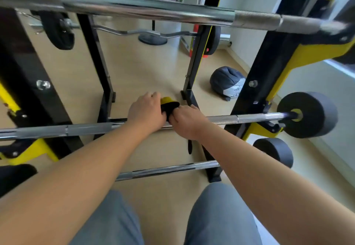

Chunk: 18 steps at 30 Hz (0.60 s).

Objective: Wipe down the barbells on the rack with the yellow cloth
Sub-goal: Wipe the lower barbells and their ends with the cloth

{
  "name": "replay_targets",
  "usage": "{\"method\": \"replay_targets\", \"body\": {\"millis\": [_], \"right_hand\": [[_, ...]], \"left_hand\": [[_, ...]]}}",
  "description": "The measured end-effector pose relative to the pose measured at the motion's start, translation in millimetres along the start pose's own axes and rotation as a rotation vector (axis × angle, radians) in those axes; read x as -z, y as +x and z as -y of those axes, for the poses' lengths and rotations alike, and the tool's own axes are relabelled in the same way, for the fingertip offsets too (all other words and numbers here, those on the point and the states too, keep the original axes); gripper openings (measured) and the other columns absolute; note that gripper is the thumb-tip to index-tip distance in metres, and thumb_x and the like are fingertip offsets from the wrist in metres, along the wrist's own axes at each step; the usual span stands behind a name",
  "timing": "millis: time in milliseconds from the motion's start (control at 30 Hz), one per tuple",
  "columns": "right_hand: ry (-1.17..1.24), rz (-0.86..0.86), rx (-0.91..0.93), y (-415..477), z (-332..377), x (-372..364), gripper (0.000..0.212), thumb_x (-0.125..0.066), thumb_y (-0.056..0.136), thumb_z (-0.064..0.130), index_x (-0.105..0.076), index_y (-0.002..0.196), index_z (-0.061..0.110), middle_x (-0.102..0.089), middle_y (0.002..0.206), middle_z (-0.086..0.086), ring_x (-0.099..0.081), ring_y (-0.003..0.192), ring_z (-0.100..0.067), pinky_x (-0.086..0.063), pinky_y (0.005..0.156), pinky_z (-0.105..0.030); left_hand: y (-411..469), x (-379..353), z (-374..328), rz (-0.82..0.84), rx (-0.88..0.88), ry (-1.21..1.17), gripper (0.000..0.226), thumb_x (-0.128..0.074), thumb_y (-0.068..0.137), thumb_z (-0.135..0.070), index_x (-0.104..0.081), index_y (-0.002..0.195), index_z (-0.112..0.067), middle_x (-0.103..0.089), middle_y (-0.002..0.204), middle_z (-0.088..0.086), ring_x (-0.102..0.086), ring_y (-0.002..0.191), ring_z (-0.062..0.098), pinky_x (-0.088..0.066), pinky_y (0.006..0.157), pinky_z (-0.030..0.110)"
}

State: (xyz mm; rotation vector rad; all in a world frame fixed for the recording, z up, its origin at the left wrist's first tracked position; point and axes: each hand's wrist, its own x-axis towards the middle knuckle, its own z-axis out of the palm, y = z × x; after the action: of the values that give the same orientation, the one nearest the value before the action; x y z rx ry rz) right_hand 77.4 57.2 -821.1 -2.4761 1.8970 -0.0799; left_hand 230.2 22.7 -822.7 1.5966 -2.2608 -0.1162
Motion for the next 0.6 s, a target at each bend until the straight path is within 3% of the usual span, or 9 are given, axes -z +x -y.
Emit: {"method": "replay_targets", "body": {"millis": [100, 200, 300, 367, 500, 600], "right_hand": [[0.047, 0.012, 0.053, 22, 26, -4, 0.021, -0.035, 0.101, 0.032, -0.044, 0.087, 0.019, -0.059, 0.091, -0.006, -0.06, 0.092, -0.034, -0.033, 0.071, -0.039], [0.029, -0.002, 0.115, 34, 39, -4, 0.015, -0.034, 0.101, 0.033, -0.044, 0.096, 0.024, -0.053, 0.098, 0.0, -0.055, 0.099, -0.029, -0.04, 0.073, -0.041], [-0.089, -0.078, 0.185, 41, 48, -3, 0.027, -0.036, 0.101, 0.035, -0.053, 0.118, 0.022, -0.053, 0.118, -0.004, -0.049, 0.109, -0.029, -0.045, 0.08, -0.044], [-0.141, -0.181, 0.247, 45, 61, -5, 0.03, -0.04, 0.099, 0.035, -0.058, 0.118, 0.019, -0.052, 0.116, -0.007, -0.049, 0.104, -0.03, -0.043, 0.078, -0.043], [-0.004, -0.248, 0.407, 49, 102, -18, 0.027, -0.044, 0.098, 0.03, -0.062, 0.106, 0.011, -0.056, 0.105, -0.011, -0.056, 0.092, -0.035, -0.041, 0.073, -0.039], [0.044, -0.259, 0.534, 50, 121, -21, 0.042, -0.032, 0.1, 0.039, -0.055, 0.126, 0.016, -0.059, 0.106, -0.009, -0.06, 0.09, -0.033, -0.046, 0.073, -0.038]], "left_hand": [[-15, 16, 39, -0.056, 0.064, 0.056, 0.041, -0.061, 0.084, -0.046, -0.051, 0.108, -0.015, -0.054, 0.101, 0.008, -0.057, 0.097, 0.033, -0.05, 0.07, 0.041], [-34, 29, 73, -0.148, 0.126, 0.11, 0.043, -0.059, 0.084, -0.061, -0.048, 0.094, -0.021, -0.046, 0.086, -0.001, -0.055, 0.081, 0.025, -0.04, 0.056, 0.033], [-51, 34, 92, -0.224, 0.08, 0.172, 0.047, -0.054, 0.086, -0.067, -0.044, 0.087, -0.022, -0.045, 0.08, -0.001, -0.051, 0.068, 0.022, -0.031, 0.049, 0.029], [-62, 38, 103, -0.247, 0.053, 0.209, 0.046, -0.053, 0.089, -0.065, -0.048, 0.089, -0.019, -0.045, 0.082, -0.001, -0.049, 0.064, 0.02, -0.031, 0.046, 0.027], [-87, 52, 132, -0.278, -0.022, 0.293, 0.044, -0.05, 0.09, -0.06, -0.053, 0.09, -0.016, -0.047, 0.085, 0.001, -0.052, 0.066, 0.021, -0.039, 0.047, 0.029], [-107, 66, 158, -0.275, 0.026, 0.386, 0.05, -0.046, 0.088, -0.065, -0.055, 0.092, -0.016, -0.049, 0.088, 0.004, -0.052, 0.073, 0.021, -0.039, 0.05, 0.029]]}}
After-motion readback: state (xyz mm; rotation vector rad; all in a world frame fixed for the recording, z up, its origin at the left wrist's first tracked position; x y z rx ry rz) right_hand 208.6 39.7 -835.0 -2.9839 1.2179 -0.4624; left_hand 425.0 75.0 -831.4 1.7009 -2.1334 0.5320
